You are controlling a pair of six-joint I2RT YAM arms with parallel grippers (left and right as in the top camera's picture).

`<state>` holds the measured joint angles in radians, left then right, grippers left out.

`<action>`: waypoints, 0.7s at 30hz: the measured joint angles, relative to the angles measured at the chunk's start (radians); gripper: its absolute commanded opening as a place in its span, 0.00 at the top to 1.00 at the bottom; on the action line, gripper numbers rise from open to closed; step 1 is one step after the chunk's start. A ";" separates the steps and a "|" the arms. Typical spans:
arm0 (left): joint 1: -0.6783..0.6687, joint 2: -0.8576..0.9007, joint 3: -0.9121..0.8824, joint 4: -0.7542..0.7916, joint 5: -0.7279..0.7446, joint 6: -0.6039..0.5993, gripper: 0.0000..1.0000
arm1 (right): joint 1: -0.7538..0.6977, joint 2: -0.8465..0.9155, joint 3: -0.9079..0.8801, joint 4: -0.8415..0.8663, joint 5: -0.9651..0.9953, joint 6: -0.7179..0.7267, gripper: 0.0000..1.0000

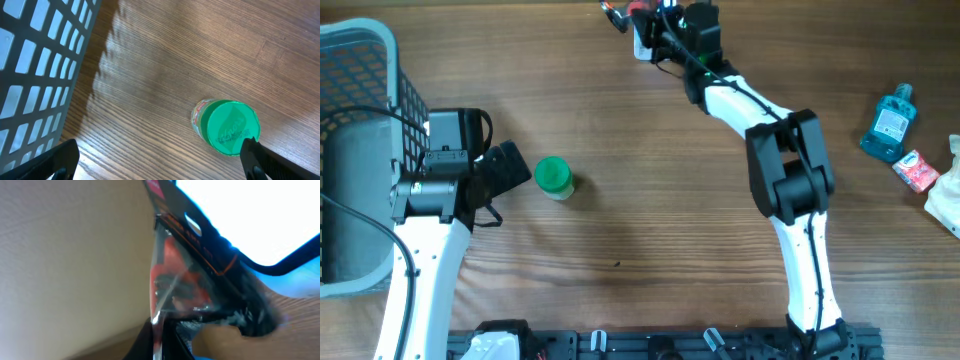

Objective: Scan the item barcode
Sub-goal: 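Carry the packet to the white scanner and hold it over it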

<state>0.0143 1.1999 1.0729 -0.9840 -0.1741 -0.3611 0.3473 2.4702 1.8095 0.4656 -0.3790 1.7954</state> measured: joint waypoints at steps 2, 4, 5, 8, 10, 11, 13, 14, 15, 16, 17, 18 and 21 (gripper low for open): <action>0.000 0.000 0.000 0.000 0.000 0.000 0.00 | 0.013 0.033 0.001 0.027 0.000 0.018 0.95; 0.000 0.000 0.000 0.000 0.000 0.000 0.00 | 0.028 0.058 0.000 0.036 0.005 0.033 0.95; 0.000 0.000 0.000 0.000 0.000 0.000 0.00 | 0.034 0.058 0.001 0.041 0.011 0.040 0.95; 0.000 0.000 0.000 0.000 0.000 0.000 0.00 | 0.043 0.061 0.001 0.073 0.010 0.055 0.95; 0.000 0.000 0.000 0.000 0.000 0.000 0.00 | 0.045 0.063 0.001 0.098 0.008 0.063 0.95; 0.000 0.000 0.000 0.000 0.000 0.000 0.00 | 0.045 0.063 0.001 0.103 0.005 0.067 0.95; 0.000 0.000 0.000 0.000 0.000 0.000 0.00 | 0.044 0.063 0.001 0.105 -0.004 0.083 0.95; 0.000 0.000 0.000 0.000 0.000 0.000 0.00 | 0.044 0.063 0.001 0.105 -0.006 0.089 0.95; 0.000 0.000 0.000 0.000 0.000 0.000 0.00 | 0.044 0.064 0.001 0.113 -0.010 0.093 0.95; 0.000 0.000 0.000 0.000 0.000 0.000 0.00 | 0.042 0.064 0.001 0.129 -0.019 0.098 0.95; 0.000 0.000 0.000 0.000 0.000 0.000 0.00 | 0.041 0.064 0.001 0.137 -0.024 0.098 0.95; 0.000 0.000 0.000 0.000 0.000 0.000 0.00 | 0.039 0.064 0.001 0.142 -0.029 0.100 0.95; 0.000 0.000 0.000 0.000 0.000 0.000 0.00 | 0.025 0.064 0.001 0.143 -0.043 0.089 0.95</action>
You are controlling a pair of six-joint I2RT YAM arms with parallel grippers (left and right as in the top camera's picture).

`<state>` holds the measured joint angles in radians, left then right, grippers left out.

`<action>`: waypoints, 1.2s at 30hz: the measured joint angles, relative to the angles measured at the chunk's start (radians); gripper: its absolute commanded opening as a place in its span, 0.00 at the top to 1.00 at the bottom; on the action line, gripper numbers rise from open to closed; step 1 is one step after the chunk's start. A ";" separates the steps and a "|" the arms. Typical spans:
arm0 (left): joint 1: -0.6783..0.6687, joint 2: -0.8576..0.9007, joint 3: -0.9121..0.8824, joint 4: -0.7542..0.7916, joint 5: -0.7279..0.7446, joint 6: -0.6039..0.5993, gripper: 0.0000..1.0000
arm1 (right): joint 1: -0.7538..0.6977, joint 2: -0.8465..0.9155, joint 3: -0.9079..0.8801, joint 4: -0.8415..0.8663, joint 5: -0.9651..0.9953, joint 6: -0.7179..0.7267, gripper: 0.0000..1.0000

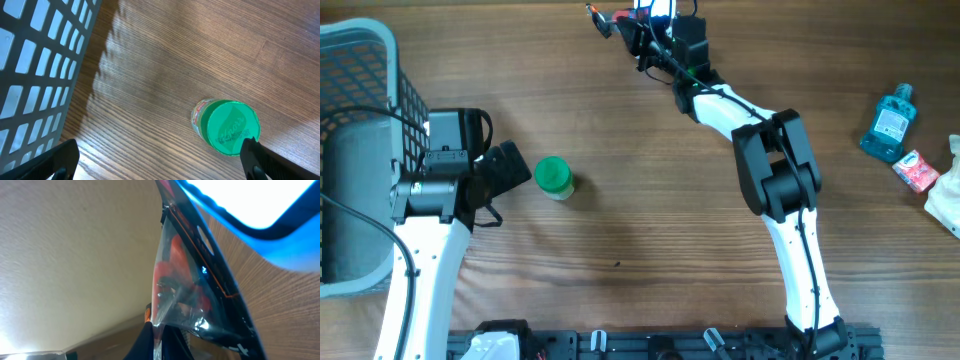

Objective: Scan the item barcode
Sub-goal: 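Carry the packet to the white scanner and hold it over it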

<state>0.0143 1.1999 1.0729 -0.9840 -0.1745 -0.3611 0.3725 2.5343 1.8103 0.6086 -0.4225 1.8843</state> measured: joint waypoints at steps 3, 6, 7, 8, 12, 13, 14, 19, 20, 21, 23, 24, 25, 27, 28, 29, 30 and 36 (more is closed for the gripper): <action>0.000 0.000 0.000 0.000 0.000 0.000 0.00 | -0.020 0.000 0.000 0.000 -0.012 0.001 0.95; 0.000 0.000 0.000 0.000 0.000 0.000 0.00 | -0.029 0.000 0.000 0.000 -0.016 0.001 0.95; 0.000 0.000 0.000 0.000 0.000 0.000 0.00 | -0.029 0.000 0.000 0.003 -0.021 0.002 0.95; 0.000 0.000 0.000 0.000 0.000 0.000 0.00 | -0.028 0.000 0.000 0.008 -0.028 0.005 0.95; 0.000 0.000 0.000 0.000 0.000 0.000 0.00 | -0.028 0.000 0.000 0.057 -0.084 0.067 0.95; 0.000 0.000 0.000 0.000 0.000 0.000 0.00 | -0.028 0.000 0.000 0.063 -0.096 0.087 0.95; 0.000 0.000 0.000 0.000 0.000 0.000 0.00 | -0.028 0.000 0.000 0.065 -0.106 0.107 0.95; 0.000 0.000 0.000 0.000 0.000 0.000 0.00 | -0.028 0.000 0.000 0.057 -0.137 0.162 0.95; 0.000 0.000 0.000 0.000 0.000 0.000 0.00 | -0.028 0.000 0.000 0.038 -0.138 0.166 0.96; 0.000 0.000 0.000 0.000 0.000 0.000 0.00 | -0.028 0.000 0.001 0.023 -0.139 0.169 0.95; 0.000 0.000 0.000 0.000 0.000 0.000 0.00 | -0.029 0.000 0.001 -0.006 -0.138 0.168 0.95; 0.000 0.000 0.000 0.000 0.000 0.000 0.00 | -0.029 0.000 0.001 -0.007 -0.139 0.160 0.95; 0.000 0.000 0.000 0.000 0.000 0.000 0.00 | -0.031 0.000 0.001 -0.006 -0.139 0.155 0.95; 0.000 0.000 0.000 0.000 0.000 0.000 0.00 | -0.039 0.000 0.001 -0.006 -0.144 0.138 0.95; 0.000 0.000 0.000 0.000 0.000 0.000 0.00 | -0.044 0.001 0.001 -0.005 -0.153 0.135 0.95; 0.000 0.000 0.000 0.000 0.000 0.000 0.00 | -0.049 0.001 0.001 0.006 -0.161 0.134 0.96; 0.000 0.000 0.000 0.000 0.000 0.000 0.00 | -0.055 0.003 0.000 0.049 -0.169 0.134 0.95; 0.000 0.000 0.000 0.000 0.000 0.000 0.00 | -0.071 0.005 0.003 0.379 -0.280 0.172 0.95</action>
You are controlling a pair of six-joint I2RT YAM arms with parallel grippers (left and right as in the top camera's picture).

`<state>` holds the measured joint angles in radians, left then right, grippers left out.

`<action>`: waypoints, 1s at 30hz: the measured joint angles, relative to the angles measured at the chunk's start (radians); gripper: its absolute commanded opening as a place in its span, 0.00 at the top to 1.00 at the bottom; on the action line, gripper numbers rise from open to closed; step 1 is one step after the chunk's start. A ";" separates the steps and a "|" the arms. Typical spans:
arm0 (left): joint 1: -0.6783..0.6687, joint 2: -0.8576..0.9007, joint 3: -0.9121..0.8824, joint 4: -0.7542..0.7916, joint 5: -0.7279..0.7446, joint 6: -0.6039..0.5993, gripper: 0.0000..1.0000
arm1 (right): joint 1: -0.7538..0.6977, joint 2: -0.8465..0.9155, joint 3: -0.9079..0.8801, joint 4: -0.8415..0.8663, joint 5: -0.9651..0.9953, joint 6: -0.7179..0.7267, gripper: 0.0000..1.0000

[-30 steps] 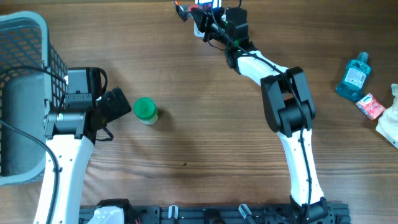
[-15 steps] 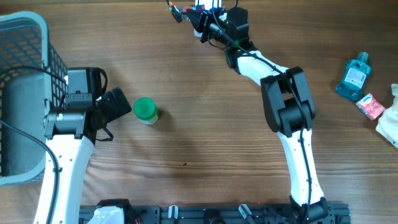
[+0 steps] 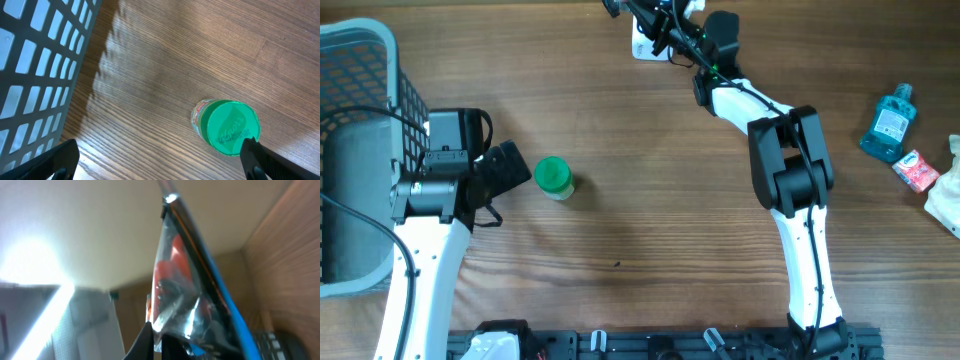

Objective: Scan the item barcode

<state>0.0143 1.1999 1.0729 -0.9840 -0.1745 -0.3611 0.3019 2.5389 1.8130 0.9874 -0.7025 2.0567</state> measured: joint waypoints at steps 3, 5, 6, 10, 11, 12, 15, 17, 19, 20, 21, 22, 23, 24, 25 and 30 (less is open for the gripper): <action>0.000 0.000 0.000 0.000 0.000 0.000 0.00 | -0.003 -0.001 0.001 0.092 -0.093 0.008 0.95; 0.000 0.000 0.000 0.000 0.000 0.000 0.00 | -0.015 -0.009 0.001 0.134 -0.191 0.000 0.95; 0.000 0.000 0.000 0.000 0.000 0.000 0.00 | -0.025 -0.024 0.001 0.133 -0.241 -0.016 0.95; 0.000 0.000 0.000 0.000 0.000 0.000 0.00 | -0.063 -0.151 0.000 -0.200 -0.314 -0.157 0.95; 0.000 0.000 0.000 0.000 0.000 0.000 0.00 | -0.074 -0.208 0.003 -0.362 -0.317 -0.235 0.95; 0.000 0.000 0.000 0.000 0.001 0.000 0.00 | -0.087 -0.300 0.001 -0.599 -0.291 -0.375 0.95; 0.000 0.000 0.000 -0.001 0.002 0.000 0.00 | -0.096 -0.548 0.013 -1.223 0.002 -0.731 0.95; 0.000 0.001 0.001 0.002 0.003 0.000 0.00 | -0.094 -0.683 0.013 -1.453 0.205 -0.880 0.95; 0.000 0.001 0.001 -0.001 0.004 0.000 0.00 | -0.108 -0.857 0.018 -1.638 0.433 -1.045 0.95; 0.000 0.001 0.001 0.000 0.004 0.000 0.00 | -0.122 -0.893 0.024 -1.696 0.485 -1.080 0.95; 0.000 0.001 0.001 0.000 0.004 0.000 0.00 | -0.148 -0.935 0.026 -1.762 0.539 -1.123 0.95; 0.000 0.001 0.001 0.000 0.004 0.000 0.00 | -0.182 -0.968 0.026 -1.818 0.589 -1.164 0.95; 0.000 0.001 0.001 0.000 0.004 0.000 0.00 | -0.220 -0.990 0.026 -1.855 0.636 -1.210 0.95; 0.000 0.001 0.001 0.000 0.004 0.000 0.00 | -0.241 -0.996 0.026 -1.880 0.658 -1.244 0.95; 0.000 0.001 0.001 0.000 0.003 0.000 0.00 | -0.247 -0.996 0.026 -1.898 0.670 -1.274 0.95; 0.000 0.001 0.001 0.000 0.004 0.000 0.00 | -0.116 -0.899 -0.024 -1.908 0.650 -1.430 0.34</action>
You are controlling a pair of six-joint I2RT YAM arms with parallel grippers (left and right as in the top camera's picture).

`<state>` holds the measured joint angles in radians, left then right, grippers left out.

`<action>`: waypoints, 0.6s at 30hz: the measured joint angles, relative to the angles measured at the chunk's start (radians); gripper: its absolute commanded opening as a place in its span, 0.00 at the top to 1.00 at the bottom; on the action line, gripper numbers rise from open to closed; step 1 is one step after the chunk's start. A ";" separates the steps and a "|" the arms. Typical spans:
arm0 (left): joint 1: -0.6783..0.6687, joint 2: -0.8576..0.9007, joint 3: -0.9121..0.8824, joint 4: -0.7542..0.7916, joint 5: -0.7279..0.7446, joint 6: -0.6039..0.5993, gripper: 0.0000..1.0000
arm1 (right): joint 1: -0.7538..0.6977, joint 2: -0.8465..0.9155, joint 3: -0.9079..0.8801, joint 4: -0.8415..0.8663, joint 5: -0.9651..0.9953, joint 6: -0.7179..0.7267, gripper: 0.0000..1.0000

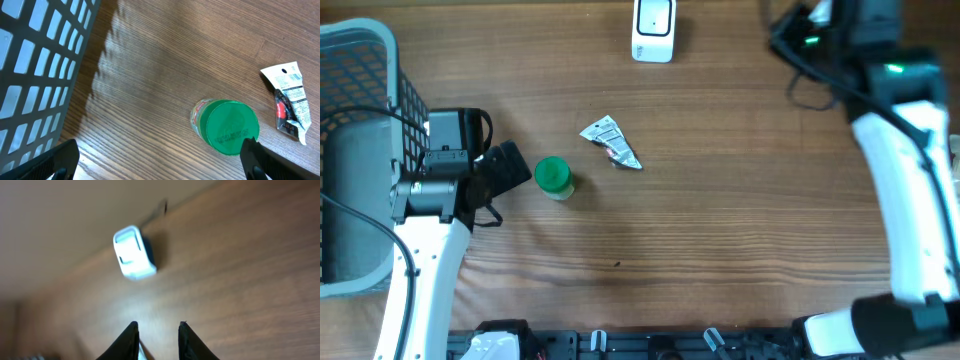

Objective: Scan the item barcode

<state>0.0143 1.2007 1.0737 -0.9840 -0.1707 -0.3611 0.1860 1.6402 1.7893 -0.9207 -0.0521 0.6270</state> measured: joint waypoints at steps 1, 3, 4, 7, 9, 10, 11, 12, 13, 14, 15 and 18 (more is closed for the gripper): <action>0.000 0.000 0.000 0.000 0.000 0.000 0.00 | 0.027 0.040 -0.003 -0.004 -0.020 -0.028 0.33; 0.000 0.000 0.000 0.001 0.000 0.000 0.00 | 0.078 0.113 -0.001 -0.002 -0.027 -0.076 0.29; 0.000 0.000 0.000 -0.001 0.000 0.000 0.00 | 0.117 0.163 -0.001 -0.003 -0.030 -0.103 0.24; 0.000 0.000 0.000 0.000 0.000 0.000 0.00 | 0.223 0.299 -0.010 -0.023 -0.041 -0.171 0.12; 0.000 0.000 0.000 0.000 0.000 0.000 0.00 | 0.270 0.350 -0.021 -0.039 -0.052 -0.209 0.09; 0.000 0.000 0.000 0.000 0.000 0.000 0.00 | 0.289 0.364 -0.025 -0.045 -0.058 -0.233 0.09; 0.000 0.000 0.000 0.000 0.000 0.000 0.00 | 0.307 0.369 -0.026 -0.048 -0.060 -0.260 0.09; 0.000 0.000 0.000 0.000 0.000 0.000 0.00 | 0.323 0.369 -0.026 -0.050 -0.059 -0.286 0.09; 0.000 0.000 0.000 0.000 0.000 0.000 0.00 | 0.338 0.369 -0.026 -0.050 -0.055 -0.304 0.09; 0.000 0.000 0.000 0.000 0.000 0.000 0.00 | 0.359 0.369 -0.026 -0.049 -0.042 -0.329 0.08; 0.000 0.000 0.000 0.000 0.000 0.000 0.00 | 0.383 0.371 -0.026 -0.043 -0.020 -0.350 0.08; 0.000 0.000 0.000 0.000 0.000 0.000 0.00 | 0.462 0.386 -0.026 0.007 0.050 -0.421 0.08</action>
<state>0.0143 1.2007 1.0737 -0.9840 -0.1707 -0.3614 0.6476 2.0262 1.7630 -0.9134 -0.0025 0.2062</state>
